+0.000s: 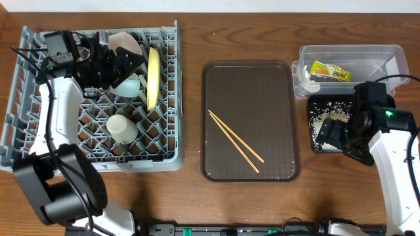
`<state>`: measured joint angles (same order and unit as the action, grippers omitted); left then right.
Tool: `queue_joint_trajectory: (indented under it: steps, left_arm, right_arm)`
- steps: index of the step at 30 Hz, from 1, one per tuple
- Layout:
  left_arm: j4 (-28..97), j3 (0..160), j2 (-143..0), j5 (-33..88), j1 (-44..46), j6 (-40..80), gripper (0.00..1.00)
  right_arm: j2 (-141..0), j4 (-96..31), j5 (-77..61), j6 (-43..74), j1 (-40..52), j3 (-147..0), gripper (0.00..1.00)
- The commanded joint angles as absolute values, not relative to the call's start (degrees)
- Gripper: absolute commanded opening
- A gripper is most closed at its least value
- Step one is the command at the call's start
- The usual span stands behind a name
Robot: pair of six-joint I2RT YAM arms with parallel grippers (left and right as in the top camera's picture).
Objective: Sort waste into correct bins and load items into the dishwasher rack
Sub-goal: 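Lift the yellow plate and stand it upright in the rack, then move left gripper to the wooden chopsticks on the tray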
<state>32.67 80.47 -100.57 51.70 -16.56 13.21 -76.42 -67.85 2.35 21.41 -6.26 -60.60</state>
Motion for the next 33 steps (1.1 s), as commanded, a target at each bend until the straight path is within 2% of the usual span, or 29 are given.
queue_joint_trajectory:
  steps: [1, 5, 9, 17, 18, 22, 27, 33]
  left_arm:
    - [32.6, 80.7, -94.4, 45.4, -16.7, 12.3, 0.79]
    - [32.6, 80.7, -86.4, 39.6, -16.1, 12.3, 0.85]
    - [34.0, 80.7, -79.5, 37.4, -13.1, 12.3, 0.86]
    - [43.4, 80.7, -76.1, 25.2, 3.6, 13.3, 0.88]
    - [44.8, 80.7, -76.5, 22.6, 5.9, 15.1, 0.93]
    - [48.9, 80.7, -79.6, 13.1, 15.8, 24.6, 0.94]
    - [51.4, 80.7, -86.1, 12.4, 25.8, 36.8, 0.94]
    - [52.7, 80.7, -96.7, 12.4, 32.9, 51.3, 0.93]
  right_arm:
    - [-75.6, -67.6, 2.5, 20.6, -6.7, -61.1, 0.98]
    - [-75.6, -67.5, 2.5, 20.1, -6.7, -61.1, 0.98]
    - [-75.6, -67.0, 2.5, 20.1, -6.7, -61.1, 0.98]
    - [-75.6, -66.7, 2.5, 20.1, -6.7, -61.1, 0.99]
    - [-75.6, -66.7, 2.5, 20.1, -6.7, -61.1, 0.99]
    - [-75.6, -66.7, 2.5, 20.1, -6.7, -61.1, 0.99]
    - [-75.6, -66.8, 2.5, 20.1, -6.7, -61.1, 0.99]
    - [-75.6, -67.3, 2.5, 19.6, -6.7, -61.1, 0.99]
